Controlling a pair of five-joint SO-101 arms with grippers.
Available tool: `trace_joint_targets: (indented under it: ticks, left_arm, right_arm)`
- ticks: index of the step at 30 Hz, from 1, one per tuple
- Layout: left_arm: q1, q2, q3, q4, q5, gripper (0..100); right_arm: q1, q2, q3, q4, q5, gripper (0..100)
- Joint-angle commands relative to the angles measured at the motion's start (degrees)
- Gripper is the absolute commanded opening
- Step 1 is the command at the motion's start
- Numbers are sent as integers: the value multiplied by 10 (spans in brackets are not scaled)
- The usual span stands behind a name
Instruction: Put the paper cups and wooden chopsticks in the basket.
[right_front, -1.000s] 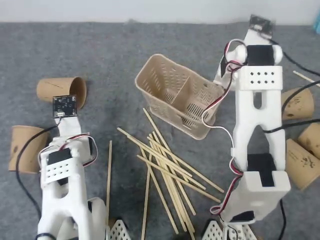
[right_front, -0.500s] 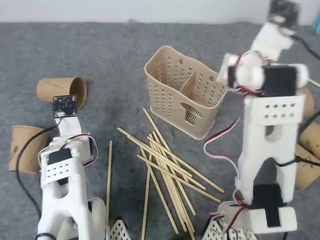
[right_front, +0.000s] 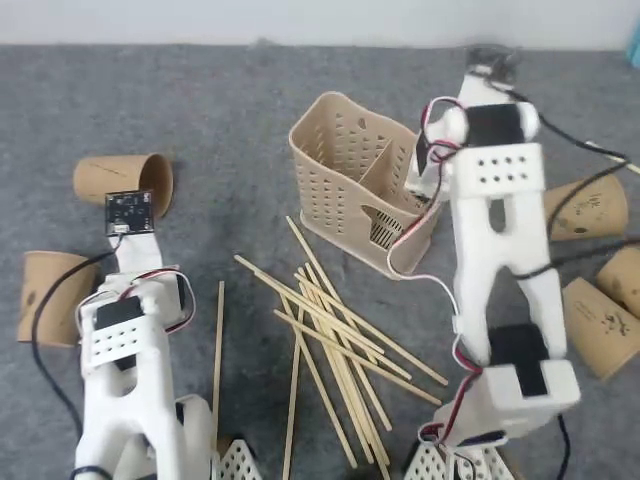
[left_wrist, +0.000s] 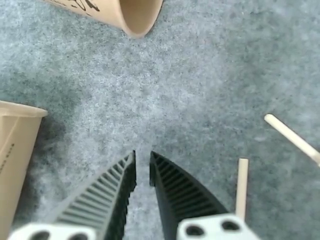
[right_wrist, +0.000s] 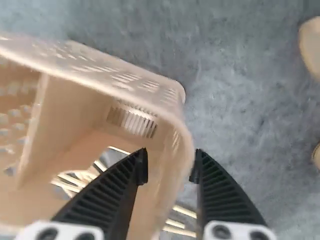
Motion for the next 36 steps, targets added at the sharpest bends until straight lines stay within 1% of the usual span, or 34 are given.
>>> trace_joint_targets:
  ticks: [1,3,5,6,9,12,16,21,23,25,28,30,32,36]
  left_arm:
    - [-1,-18,-2,-12,-7,43]
    - [-1,-18,-2,-12,-7,43]
    - [-1,-18,-2,-12,-7,43]
    - [-1,-18,-2,-11,-7,43]
    - [-1,-18,-2,-11,-7,43]
    - [-1,-18,-2,-11,-7,43]
    - [-1,-18,-2,-11,-7,43]
    - [-1,-18,-2,-11,-7,43]
    - [-1,-18,-2,-11,-7,43]
    - [-1,-18,-2,-11,-7,43]
    - [-1,-18,-2,-11,-7,43]
    - [-1,-18,-2,-12,-7,43]
    - [-1,-18,-2,-12,-7,43]
    - [0,-18,-2,-12,-7,43]
  right_arm:
    - [9,10,-12,22,68,0]
    - [16,15,-23,22,88,28]
    - [36,18,-38,22,108,2]
    - [51,19,-48,21,137,12]
    - [80,22,-92,7,267,9]
    - [91,22,-120,13,334,9]
    - [91,36,-109,22,416,9]
    - [94,105,-106,21,424,11]
    - [94,124,-123,22,419,28]
    - [100,124,-133,22,415,93]
    - [102,100,-135,22,390,236]
    - [102,74,-133,23,394,293]
    - [102,44,-132,24,392,279]
    - [109,-38,-107,26,391,206]
